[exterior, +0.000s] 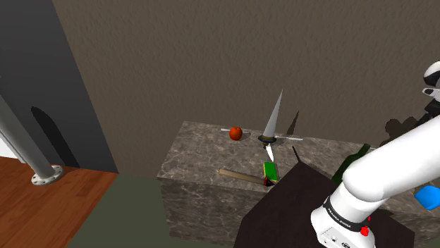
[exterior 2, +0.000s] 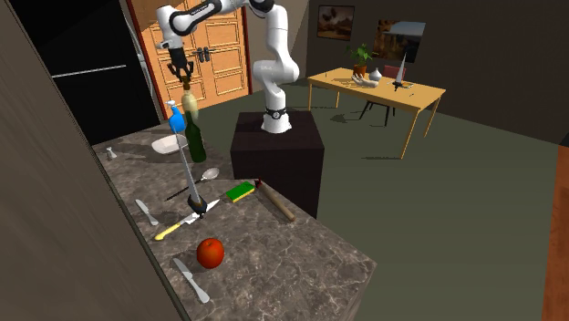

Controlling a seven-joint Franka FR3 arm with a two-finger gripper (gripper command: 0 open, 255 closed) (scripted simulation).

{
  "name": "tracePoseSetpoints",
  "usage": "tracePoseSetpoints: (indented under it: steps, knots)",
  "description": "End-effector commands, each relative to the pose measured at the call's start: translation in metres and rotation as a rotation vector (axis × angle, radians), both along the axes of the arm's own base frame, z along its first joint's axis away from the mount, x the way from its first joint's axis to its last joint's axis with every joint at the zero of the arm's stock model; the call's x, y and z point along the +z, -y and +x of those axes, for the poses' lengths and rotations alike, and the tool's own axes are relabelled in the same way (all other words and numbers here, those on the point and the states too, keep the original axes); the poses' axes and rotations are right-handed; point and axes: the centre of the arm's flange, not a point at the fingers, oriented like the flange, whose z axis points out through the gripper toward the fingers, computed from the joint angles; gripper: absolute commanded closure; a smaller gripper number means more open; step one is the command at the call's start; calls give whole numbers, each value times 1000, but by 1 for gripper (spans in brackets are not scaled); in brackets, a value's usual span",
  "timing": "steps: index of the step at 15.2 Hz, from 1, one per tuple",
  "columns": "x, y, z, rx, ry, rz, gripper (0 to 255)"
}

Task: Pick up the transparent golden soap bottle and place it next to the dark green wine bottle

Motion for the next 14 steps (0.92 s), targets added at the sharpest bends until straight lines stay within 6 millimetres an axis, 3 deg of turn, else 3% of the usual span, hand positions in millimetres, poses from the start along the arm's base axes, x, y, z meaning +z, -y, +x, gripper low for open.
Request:
tracePoseSetpoints:
  steps: [1,14]
  knots:
    - [-12,-1,0,0,0,-1,255]
    - [-81,-1,0,0,0,-1,255]
